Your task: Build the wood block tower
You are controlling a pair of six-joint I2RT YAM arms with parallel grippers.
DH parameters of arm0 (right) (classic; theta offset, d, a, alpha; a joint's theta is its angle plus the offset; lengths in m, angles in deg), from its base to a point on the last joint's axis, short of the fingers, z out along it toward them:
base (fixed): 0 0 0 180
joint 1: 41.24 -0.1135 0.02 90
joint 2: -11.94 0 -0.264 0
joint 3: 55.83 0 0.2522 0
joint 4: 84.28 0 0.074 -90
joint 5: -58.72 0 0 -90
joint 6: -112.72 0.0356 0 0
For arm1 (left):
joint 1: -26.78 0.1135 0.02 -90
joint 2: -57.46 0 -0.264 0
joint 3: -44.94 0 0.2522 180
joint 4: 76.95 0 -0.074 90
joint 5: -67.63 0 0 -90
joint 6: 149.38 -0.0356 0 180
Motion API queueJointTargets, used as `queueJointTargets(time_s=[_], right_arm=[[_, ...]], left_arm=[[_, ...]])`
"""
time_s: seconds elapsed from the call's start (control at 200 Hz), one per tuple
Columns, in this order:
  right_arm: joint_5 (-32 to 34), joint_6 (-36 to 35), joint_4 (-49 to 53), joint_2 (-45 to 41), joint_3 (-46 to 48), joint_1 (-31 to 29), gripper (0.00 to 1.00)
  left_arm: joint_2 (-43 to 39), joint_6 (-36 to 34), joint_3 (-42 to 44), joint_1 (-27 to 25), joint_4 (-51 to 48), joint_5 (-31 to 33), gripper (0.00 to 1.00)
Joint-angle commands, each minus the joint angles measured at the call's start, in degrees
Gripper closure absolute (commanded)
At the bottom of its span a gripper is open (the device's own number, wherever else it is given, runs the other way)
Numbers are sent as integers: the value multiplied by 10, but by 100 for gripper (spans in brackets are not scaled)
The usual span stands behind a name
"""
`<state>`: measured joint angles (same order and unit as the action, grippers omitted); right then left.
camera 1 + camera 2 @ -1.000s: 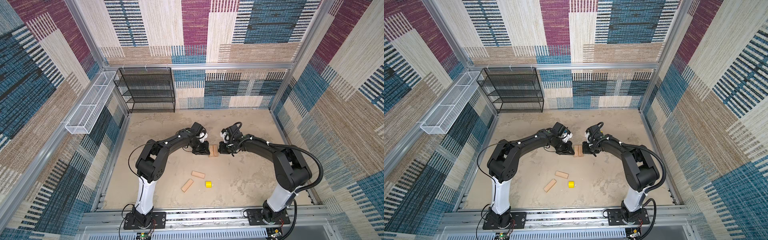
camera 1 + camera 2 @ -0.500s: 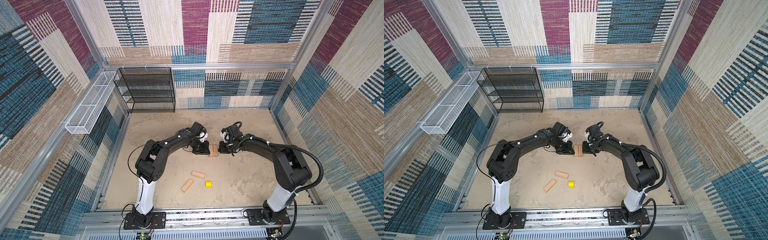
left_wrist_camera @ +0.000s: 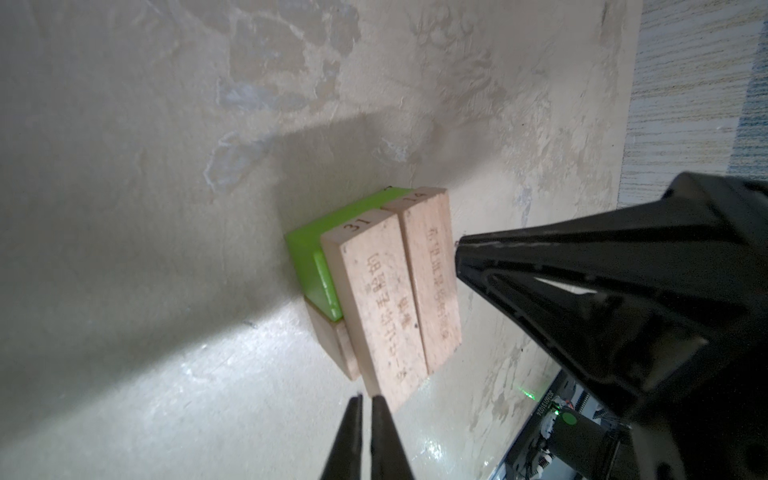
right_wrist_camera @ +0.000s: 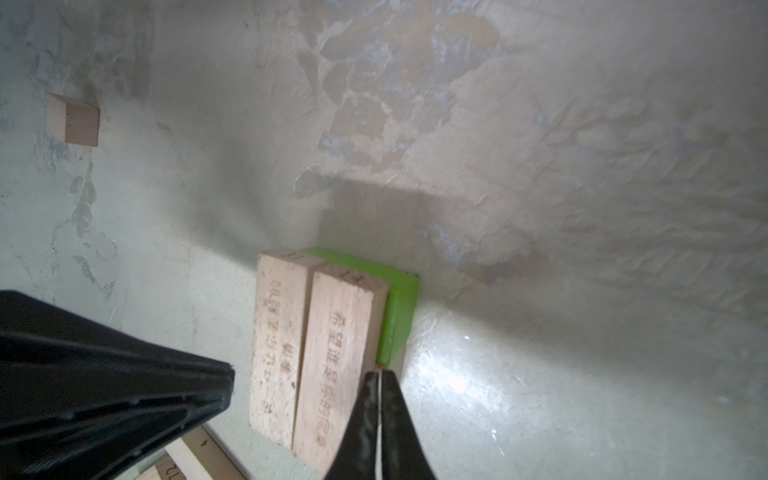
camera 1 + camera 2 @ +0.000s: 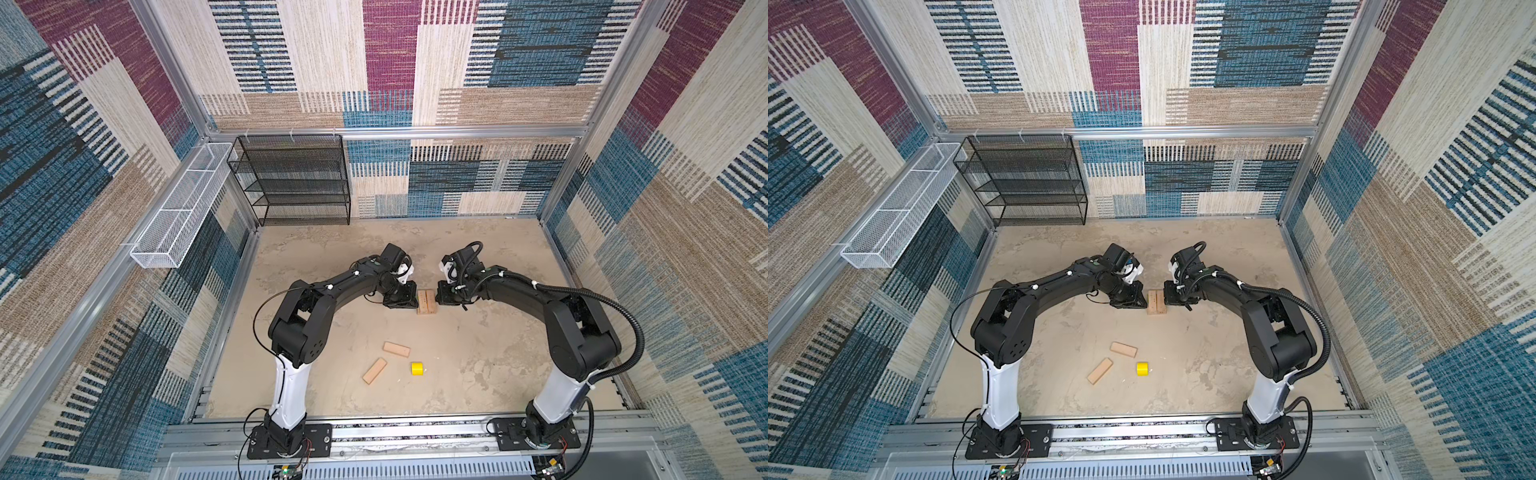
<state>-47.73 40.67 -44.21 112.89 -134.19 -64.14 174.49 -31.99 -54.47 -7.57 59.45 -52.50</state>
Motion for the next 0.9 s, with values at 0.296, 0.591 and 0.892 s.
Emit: queueJointTargets(time_s=[0.296, 0.591, 0.892], right_arm=[[-5, -2, 0, -2, 1, 0, 91], [-12, -2, -2, 2, -2, 0, 92], [-15, -3, -4, 6, -3, 0, 92]], left_arm=[[18, -4, -23, 0, -19, 0, 88], [25, -10, -35, 0, -30, 5, 87], [28, -9, -37, 0, -31, 3, 87]])
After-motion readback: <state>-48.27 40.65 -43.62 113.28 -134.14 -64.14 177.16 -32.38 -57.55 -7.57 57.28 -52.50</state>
